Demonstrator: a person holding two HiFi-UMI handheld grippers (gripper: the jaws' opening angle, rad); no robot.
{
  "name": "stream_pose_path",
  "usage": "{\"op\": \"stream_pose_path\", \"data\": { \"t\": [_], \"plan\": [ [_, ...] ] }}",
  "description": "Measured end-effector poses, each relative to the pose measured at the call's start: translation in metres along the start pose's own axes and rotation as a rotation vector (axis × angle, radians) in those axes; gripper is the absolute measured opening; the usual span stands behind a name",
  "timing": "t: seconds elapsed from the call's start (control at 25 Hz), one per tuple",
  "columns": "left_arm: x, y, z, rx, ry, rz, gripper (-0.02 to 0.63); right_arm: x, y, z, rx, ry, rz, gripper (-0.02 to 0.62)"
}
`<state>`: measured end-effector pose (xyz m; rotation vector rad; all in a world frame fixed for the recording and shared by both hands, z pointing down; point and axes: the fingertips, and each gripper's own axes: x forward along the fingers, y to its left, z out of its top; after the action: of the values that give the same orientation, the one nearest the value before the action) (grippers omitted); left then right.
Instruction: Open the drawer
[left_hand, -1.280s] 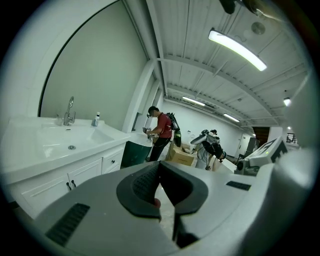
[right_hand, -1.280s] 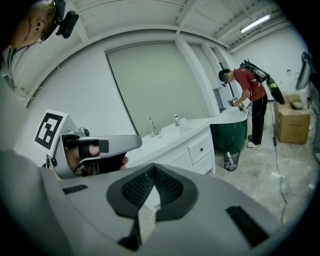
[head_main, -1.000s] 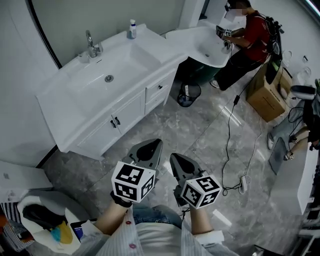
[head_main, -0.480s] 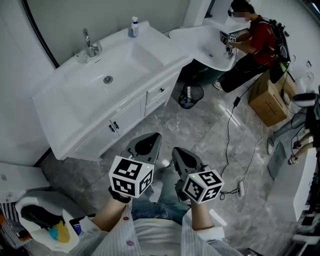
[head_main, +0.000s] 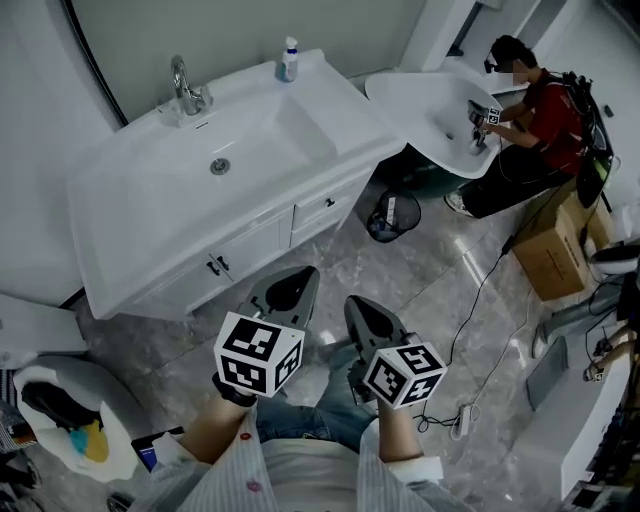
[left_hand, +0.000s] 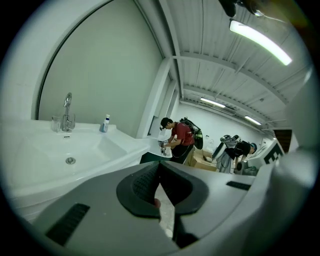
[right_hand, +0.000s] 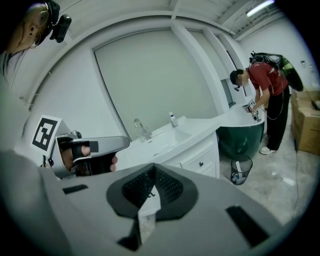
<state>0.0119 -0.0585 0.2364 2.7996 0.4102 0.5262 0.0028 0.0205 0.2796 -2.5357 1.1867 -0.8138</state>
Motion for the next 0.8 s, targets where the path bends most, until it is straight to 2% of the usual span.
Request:
{"op": "stream_pose_path", "data": {
  "t": [0.48, 0.8],
  "plan": [
    [0.137, -0.049, 0.030, -0.084, -0.023, 0.194, 0.014, 0.008, -0.127, 0.069, -0.081, 0.150, 0.186, 0.008],
    [0.175, -0.062, 0.031, -0.161, -0.080, 0.367, 0.014, 0.016, -0.175, 0.087, -0.166, 0.254, 0.337, 0.008]
  ]
}}
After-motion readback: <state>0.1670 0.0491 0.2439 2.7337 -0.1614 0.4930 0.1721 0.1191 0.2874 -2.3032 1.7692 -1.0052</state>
